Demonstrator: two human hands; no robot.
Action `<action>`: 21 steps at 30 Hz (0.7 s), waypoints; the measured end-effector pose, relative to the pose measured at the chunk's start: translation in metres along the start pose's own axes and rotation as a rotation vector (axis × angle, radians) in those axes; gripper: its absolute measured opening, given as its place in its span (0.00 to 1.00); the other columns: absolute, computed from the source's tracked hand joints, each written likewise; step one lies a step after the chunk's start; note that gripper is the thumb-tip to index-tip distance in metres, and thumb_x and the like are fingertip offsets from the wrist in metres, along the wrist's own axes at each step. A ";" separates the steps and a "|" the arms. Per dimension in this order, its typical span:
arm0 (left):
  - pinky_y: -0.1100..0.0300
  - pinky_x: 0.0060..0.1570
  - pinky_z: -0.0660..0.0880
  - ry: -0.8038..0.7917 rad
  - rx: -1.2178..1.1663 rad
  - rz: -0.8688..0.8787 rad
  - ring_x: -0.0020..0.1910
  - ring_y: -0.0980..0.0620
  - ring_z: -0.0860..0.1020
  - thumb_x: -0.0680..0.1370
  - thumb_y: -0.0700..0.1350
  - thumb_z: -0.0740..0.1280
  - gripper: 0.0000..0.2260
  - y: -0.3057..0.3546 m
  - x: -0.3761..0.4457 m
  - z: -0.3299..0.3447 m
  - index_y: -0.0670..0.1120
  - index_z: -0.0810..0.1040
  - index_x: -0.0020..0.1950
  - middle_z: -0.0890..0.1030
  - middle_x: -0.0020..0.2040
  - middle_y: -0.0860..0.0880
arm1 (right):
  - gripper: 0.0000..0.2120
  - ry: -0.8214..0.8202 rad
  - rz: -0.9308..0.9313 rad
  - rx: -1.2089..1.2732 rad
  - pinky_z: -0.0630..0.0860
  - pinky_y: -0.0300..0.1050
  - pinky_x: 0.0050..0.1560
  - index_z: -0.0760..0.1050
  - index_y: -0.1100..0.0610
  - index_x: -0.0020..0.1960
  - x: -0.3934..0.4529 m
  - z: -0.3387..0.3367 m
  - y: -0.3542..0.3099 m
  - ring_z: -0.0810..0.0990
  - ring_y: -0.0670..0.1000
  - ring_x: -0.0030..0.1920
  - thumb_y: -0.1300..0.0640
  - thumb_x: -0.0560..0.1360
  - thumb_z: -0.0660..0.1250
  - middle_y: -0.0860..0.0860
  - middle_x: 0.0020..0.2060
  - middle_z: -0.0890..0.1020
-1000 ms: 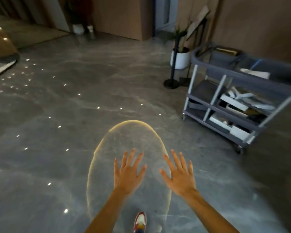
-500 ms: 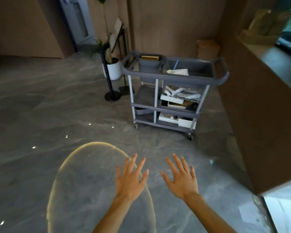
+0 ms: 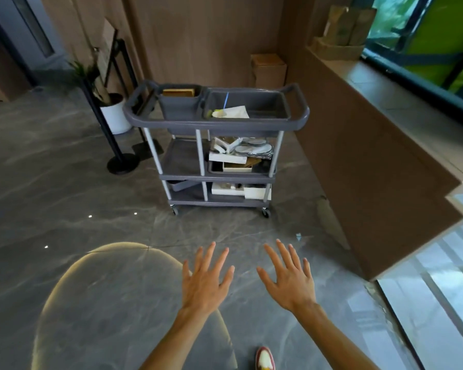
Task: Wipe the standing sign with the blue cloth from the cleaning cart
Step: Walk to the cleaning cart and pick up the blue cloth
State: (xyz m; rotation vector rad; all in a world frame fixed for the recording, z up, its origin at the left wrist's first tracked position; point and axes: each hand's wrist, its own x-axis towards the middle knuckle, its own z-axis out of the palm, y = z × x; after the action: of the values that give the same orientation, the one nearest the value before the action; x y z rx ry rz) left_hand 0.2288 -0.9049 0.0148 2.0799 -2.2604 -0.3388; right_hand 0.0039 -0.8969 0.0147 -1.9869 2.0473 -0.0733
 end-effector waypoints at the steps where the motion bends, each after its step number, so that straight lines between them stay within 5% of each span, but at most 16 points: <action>1: 0.40 0.76 0.48 -0.001 0.003 0.003 0.81 0.50 0.46 0.80 0.67 0.41 0.28 0.003 0.010 0.000 0.65 0.50 0.80 0.46 0.82 0.56 | 0.35 -0.003 0.004 0.001 0.42 0.63 0.79 0.39 0.35 0.79 0.009 -0.001 0.004 0.38 0.52 0.81 0.25 0.75 0.37 0.43 0.81 0.41; 21: 0.40 0.76 0.44 0.033 0.002 -0.077 0.81 0.51 0.43 0.79 0.69 0.38 0.28 0.127 0.229 -0.015 0.66 0.46 0.79 0.44 0.82 0.57 | 0.36 0.045 -0.069 0.043 0.43 0.64 0.79 0.42 0.37 0.80 0.227 -0.081 0.122 0.40 0.50 0.81 0.26 0.76 0.39 0.42 0.81 0.44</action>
State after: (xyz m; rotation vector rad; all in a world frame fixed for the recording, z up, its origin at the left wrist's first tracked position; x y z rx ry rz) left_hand 0.0856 -1.1244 0.0287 2.1606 -2.1683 -0.3042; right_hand -0.1358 -1.1279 0.0254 -2.0471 1.9867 -0.1771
